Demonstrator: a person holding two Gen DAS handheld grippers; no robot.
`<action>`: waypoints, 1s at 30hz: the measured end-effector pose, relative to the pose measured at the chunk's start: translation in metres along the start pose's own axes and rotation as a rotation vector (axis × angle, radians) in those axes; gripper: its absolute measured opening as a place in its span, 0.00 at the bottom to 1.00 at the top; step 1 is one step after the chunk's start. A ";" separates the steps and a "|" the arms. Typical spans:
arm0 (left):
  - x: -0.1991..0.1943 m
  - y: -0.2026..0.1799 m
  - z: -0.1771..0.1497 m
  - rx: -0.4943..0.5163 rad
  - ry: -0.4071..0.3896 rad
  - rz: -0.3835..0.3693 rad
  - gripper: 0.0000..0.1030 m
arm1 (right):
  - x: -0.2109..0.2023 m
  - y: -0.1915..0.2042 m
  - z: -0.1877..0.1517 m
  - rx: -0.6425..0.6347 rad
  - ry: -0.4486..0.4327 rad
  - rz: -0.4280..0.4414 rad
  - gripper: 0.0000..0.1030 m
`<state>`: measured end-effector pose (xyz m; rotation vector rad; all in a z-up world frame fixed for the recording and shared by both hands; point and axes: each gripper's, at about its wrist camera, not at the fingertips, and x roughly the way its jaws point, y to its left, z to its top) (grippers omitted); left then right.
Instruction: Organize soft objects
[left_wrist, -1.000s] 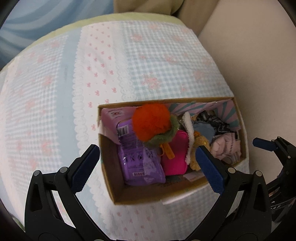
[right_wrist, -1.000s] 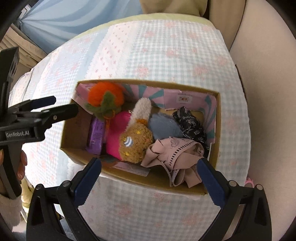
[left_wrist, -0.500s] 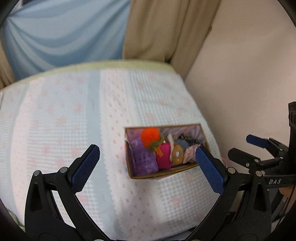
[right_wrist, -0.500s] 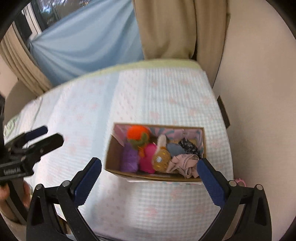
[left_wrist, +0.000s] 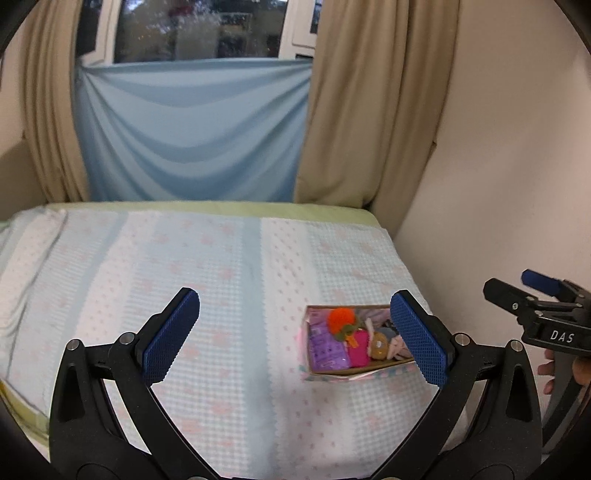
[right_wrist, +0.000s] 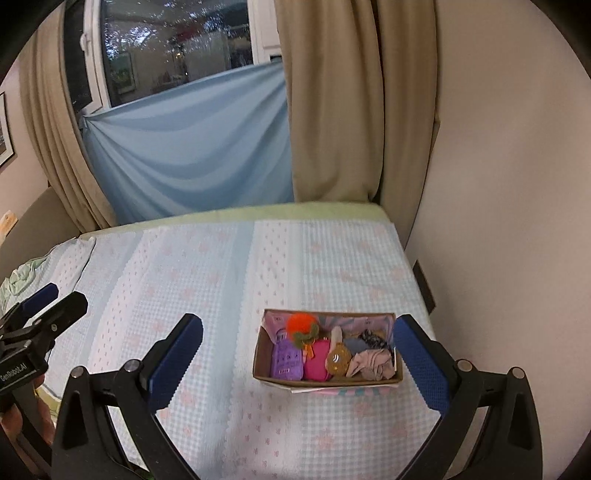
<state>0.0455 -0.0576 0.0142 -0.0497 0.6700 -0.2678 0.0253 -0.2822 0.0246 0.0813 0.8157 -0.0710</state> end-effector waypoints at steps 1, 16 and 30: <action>-0.005 0.001 -0.001 0.004 -0.018 0.012 1.00 | -0.006 0.004 -0.001 -0.006 -0.013 -0.006 1.00; -0.035 0.002 -0.018 0.015 -0.083 0.040 1.00 | -0.028 0.020 -0.018 -0.018 -0.091 -0.042 1.00; -0.041 -0.018 -0.021 0.055 -0.099 0.048 1.00 | -0.033 0.015 -0.021 0.001 -0.105 -0.046 1.00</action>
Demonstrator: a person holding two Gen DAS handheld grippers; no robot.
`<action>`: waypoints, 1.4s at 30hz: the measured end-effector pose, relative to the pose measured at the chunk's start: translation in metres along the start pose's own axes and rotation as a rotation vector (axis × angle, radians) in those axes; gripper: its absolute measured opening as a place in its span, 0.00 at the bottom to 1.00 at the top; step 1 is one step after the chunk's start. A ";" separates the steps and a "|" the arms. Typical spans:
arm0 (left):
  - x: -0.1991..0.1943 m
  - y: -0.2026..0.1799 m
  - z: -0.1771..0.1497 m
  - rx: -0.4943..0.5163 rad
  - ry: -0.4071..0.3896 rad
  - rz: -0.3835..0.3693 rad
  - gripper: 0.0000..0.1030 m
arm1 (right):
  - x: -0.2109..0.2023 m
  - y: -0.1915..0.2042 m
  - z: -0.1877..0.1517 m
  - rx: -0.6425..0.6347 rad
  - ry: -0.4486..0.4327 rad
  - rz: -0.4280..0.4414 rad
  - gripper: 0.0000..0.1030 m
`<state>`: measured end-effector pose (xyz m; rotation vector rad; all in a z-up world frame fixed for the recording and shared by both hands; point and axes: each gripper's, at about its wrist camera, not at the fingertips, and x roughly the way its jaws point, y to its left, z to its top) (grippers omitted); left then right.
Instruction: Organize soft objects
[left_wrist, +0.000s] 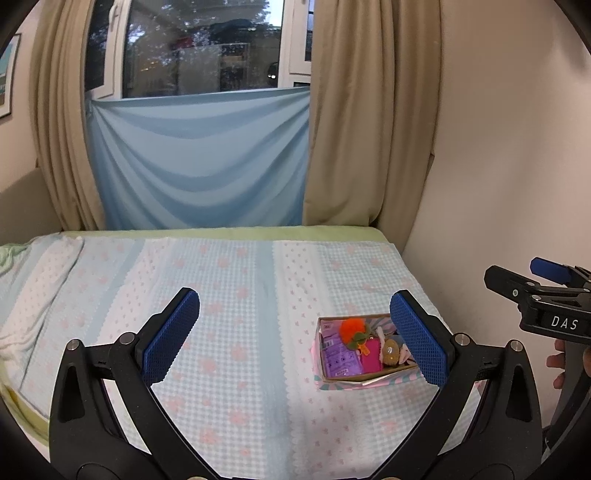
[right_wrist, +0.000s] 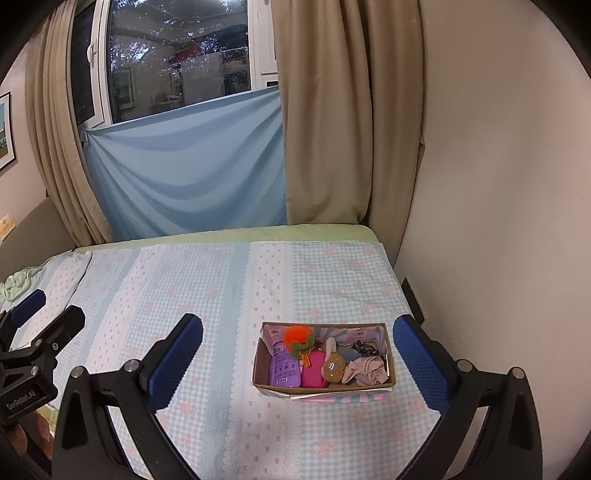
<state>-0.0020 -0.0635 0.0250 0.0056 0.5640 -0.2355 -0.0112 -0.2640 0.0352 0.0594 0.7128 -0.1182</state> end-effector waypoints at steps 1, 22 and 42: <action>0.000 -0.001 0.000 0.001 0.000 0.000 1.00 | -0.001 0.000 -0.001 0.000 -0.001 0.000 1.00; -0.002 -0.005 0.000 0.007 -0.004 0.010 1.00 | -0.002 -0.001 0.002 0.001 -0.003 0.001 1.00; -0.001 -0.013 0.001 0.020 -0.033 0.034 1.00 | -0.003 0.000 0.003 0.003 -0.009 -0.006 1.00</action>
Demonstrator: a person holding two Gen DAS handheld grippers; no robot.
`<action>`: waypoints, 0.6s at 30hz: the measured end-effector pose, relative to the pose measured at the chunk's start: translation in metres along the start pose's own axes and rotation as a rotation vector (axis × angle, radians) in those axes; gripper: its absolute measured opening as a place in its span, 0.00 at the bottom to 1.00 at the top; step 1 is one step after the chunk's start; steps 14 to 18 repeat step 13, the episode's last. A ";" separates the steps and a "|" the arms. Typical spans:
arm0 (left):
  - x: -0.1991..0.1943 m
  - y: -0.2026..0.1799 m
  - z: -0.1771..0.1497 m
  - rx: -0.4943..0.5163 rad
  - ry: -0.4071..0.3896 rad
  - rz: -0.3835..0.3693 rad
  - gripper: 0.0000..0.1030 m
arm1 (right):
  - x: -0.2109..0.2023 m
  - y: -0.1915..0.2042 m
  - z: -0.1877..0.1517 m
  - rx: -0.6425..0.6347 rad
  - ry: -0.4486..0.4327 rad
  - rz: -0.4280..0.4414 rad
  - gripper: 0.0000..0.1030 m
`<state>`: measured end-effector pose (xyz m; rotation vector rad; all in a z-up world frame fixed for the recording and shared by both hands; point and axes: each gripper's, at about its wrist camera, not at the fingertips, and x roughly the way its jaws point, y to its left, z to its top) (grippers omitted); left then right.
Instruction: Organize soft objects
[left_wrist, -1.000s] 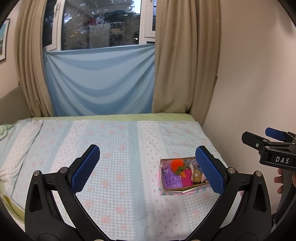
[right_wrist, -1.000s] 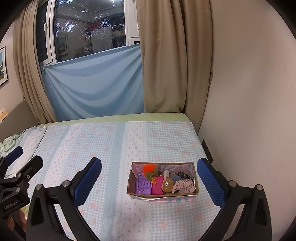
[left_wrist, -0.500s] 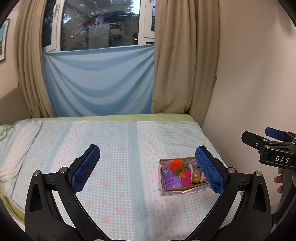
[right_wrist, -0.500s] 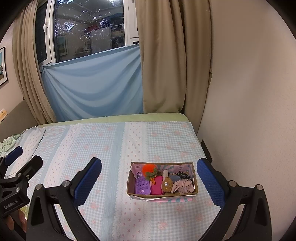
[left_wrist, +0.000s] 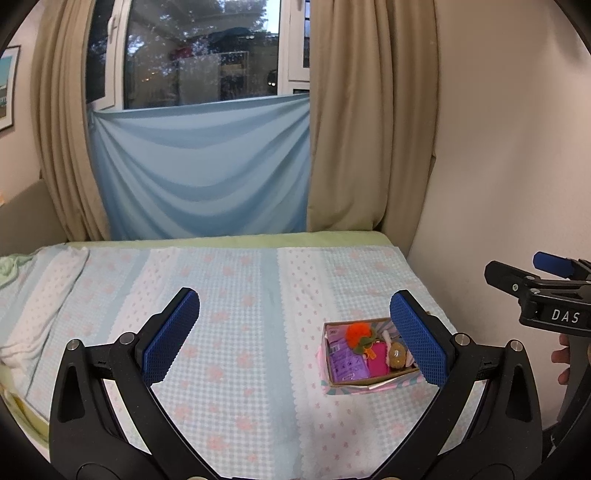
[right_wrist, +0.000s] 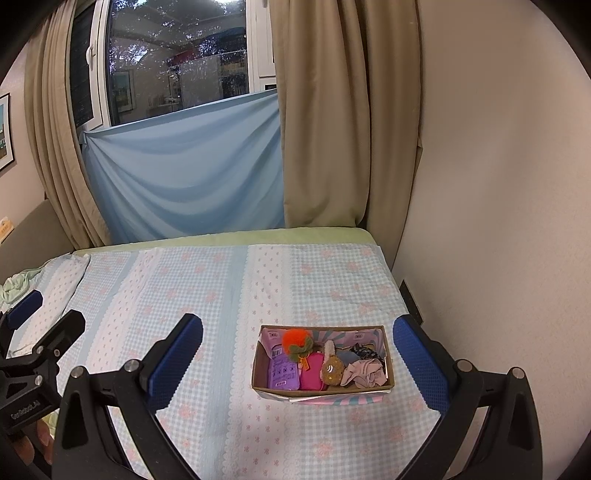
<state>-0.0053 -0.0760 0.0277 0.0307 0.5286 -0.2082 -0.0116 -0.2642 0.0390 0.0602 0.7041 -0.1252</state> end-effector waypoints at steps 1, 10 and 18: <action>0.000 0.000 0.000 -0.002 -0.003 0.002 1.00 | 0.001 0.000 0.001 0.000 0.000 0.000 1.00; 0.005 0.001 0.004 -0.005 -0.035 0.072 1.00 | 0.006 -0.001 0.004 0.008 0.007 0.000 1.00; 0.012 0.002 0.004 0.009 -0.030 0.076 1.00 | 0.010 -0.001 0.008 0.015 0.014 -0.001 1.00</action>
